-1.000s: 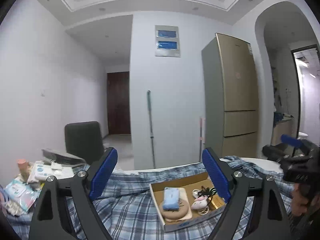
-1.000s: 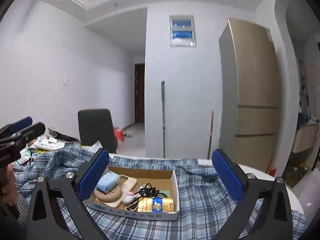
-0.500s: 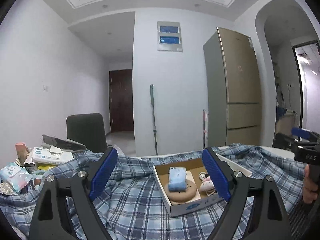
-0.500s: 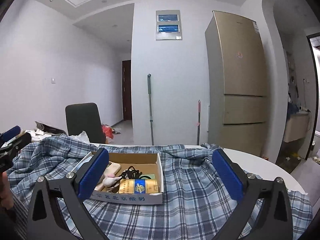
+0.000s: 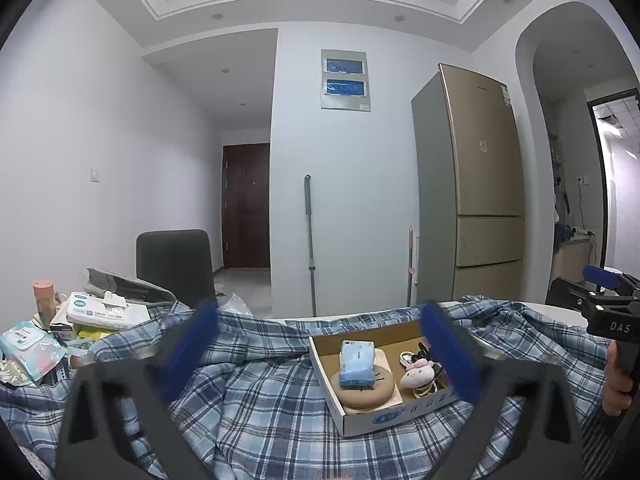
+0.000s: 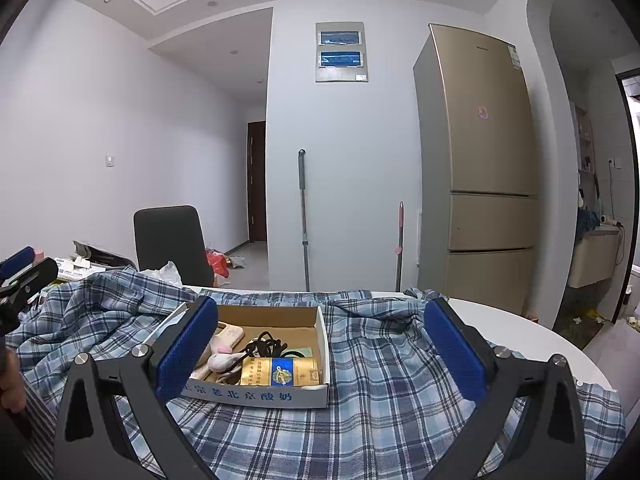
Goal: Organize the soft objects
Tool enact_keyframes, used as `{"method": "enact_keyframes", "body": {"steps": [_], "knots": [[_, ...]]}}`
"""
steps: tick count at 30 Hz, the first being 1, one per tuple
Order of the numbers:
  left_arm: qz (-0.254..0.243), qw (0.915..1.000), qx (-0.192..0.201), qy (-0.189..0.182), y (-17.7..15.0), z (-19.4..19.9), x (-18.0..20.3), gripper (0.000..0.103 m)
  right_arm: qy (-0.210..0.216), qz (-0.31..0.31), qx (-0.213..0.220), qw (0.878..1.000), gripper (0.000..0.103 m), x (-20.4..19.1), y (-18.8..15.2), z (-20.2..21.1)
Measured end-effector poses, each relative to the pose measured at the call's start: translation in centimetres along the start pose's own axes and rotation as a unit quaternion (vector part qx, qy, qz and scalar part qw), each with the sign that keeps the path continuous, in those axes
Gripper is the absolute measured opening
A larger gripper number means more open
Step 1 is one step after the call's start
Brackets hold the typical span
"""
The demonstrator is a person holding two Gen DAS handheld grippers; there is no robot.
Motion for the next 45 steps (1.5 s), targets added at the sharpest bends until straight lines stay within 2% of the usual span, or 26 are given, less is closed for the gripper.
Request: {"method": "enact_keyframes", "body": {"steps": [8,45], "knots": [[-0.009,0.9999,0.001,0.008,0.05,0.1,0.24,0.103,0.003,0.004,0.002,1.0,0.103,-0.22,0.05,0.13],[-0.005,1.0,-0.002,0.005,0.04,-0.05,0.31,0.103,0.005,0.007,0.002,1.0,0.103,-0.35,-0.03,0.13]]}}
Point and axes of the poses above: each gripper's, at about its wrist camera, not at the fingertips, and z roughly against the way its jaws point, x to its right, y to its top, the point moved 4 cm from there along -z, roughly the way its jaws point, and after that the axes turned 10 degrees about -y, right-handed, at the moved point
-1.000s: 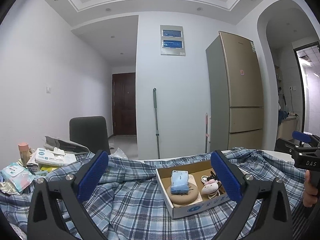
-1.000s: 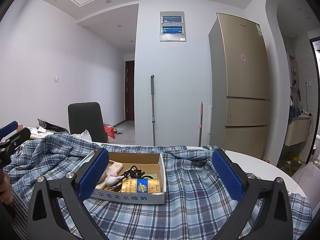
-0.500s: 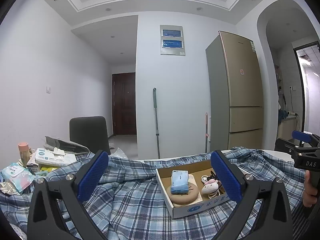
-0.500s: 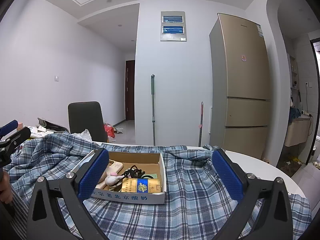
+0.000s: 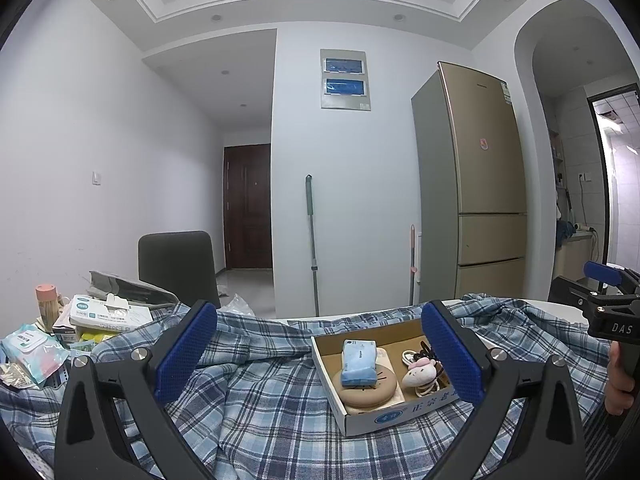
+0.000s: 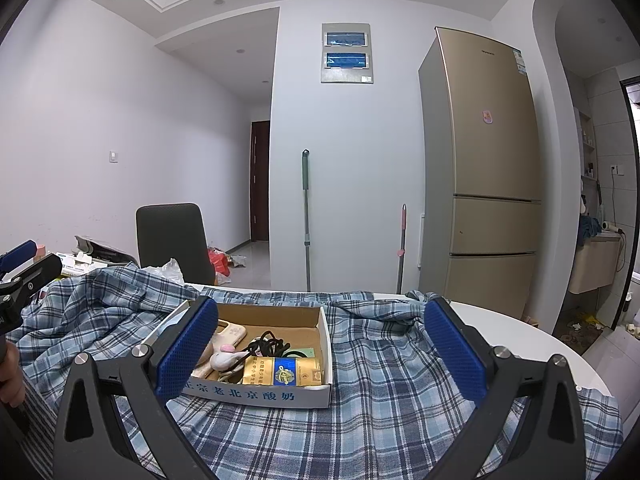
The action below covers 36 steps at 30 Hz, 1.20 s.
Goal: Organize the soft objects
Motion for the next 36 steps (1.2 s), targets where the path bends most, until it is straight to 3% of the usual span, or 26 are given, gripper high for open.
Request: {"method": "enact_keyframes", "body": {"steps": [36], "knots": [[-0.003,1.0,-0.001,-0.003,-0.16,-0.15,0.01,0.103,0.0,0.002,-0.001,1.0,0.103,0.17,0.08,-0.02]]}}
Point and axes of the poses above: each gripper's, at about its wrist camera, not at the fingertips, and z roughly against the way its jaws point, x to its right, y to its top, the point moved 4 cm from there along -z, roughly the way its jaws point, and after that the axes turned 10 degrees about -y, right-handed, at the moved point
